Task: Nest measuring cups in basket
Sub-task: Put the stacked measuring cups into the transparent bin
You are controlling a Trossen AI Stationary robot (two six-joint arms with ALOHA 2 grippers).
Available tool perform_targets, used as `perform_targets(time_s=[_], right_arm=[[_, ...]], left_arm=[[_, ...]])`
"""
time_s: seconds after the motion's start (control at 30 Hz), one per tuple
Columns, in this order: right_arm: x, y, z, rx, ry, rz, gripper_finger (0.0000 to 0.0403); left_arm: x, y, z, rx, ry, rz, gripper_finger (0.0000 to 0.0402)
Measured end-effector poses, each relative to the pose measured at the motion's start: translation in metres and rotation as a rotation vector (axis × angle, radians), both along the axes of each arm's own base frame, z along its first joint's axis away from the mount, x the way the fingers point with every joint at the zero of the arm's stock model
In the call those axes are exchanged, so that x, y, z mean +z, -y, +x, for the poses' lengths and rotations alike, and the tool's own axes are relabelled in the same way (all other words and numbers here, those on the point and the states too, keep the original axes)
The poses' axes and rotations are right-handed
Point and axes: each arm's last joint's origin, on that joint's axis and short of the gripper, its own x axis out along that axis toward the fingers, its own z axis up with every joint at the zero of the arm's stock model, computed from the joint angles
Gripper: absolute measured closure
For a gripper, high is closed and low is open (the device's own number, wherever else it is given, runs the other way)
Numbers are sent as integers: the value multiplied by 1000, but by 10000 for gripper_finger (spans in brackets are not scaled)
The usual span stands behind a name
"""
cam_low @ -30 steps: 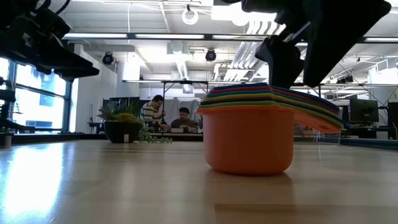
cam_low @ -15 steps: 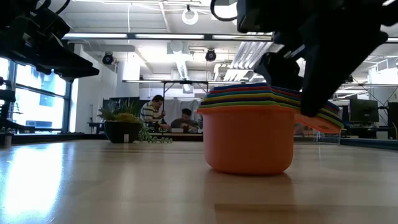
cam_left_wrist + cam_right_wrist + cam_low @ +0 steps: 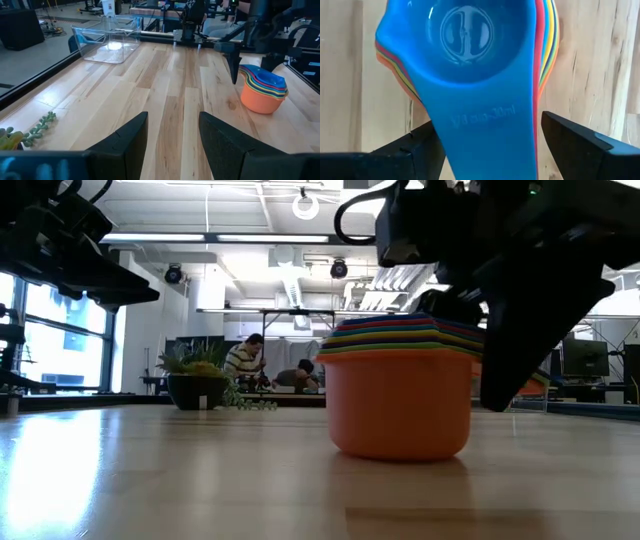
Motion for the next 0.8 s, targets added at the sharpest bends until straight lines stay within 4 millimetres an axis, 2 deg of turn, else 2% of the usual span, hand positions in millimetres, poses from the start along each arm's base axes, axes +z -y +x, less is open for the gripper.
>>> perform_targets(time_s=[0.33,0.6,0.8], right_arm=[[2,-1,1,-19,-8,30,151],[10,-2,4,-6,-5,9,168],[10,-2,4,-16,-6,11,207]], left_arm=[[0,0,0,0,0,0,234],[0,0,0,0,0,0,234],[0,0,0,0,0,0,234]])
